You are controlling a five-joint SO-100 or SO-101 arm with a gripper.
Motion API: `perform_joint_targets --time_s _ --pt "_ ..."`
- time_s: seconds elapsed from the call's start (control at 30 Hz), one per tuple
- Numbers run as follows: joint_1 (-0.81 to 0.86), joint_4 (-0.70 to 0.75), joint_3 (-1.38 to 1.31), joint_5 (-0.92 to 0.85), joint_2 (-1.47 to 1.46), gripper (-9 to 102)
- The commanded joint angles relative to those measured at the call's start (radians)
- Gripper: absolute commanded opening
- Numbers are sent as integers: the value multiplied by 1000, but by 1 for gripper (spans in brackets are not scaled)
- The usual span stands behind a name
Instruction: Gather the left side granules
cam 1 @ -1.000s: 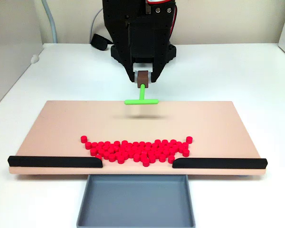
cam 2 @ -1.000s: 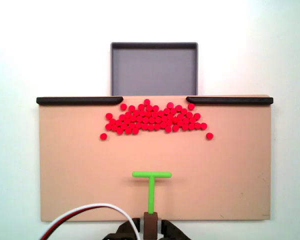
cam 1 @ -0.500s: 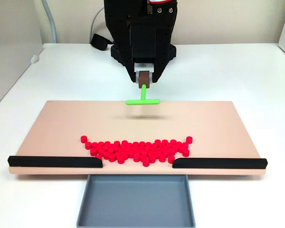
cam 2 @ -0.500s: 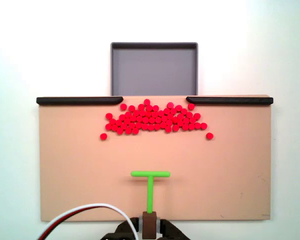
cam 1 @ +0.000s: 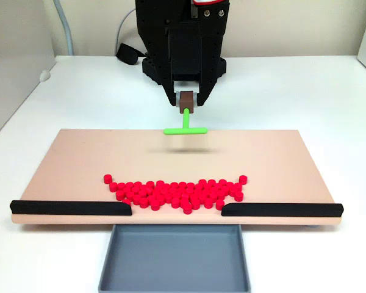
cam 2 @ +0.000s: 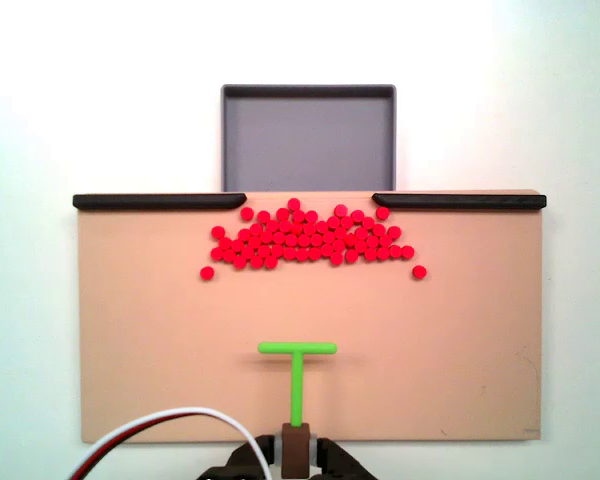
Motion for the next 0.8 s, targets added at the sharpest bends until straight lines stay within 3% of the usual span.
perform_joint_targets --time_s 0.0,0.77 --pt "-6 -6 -32 12 41 0" --pt "-14 0 -32 14 54 0"
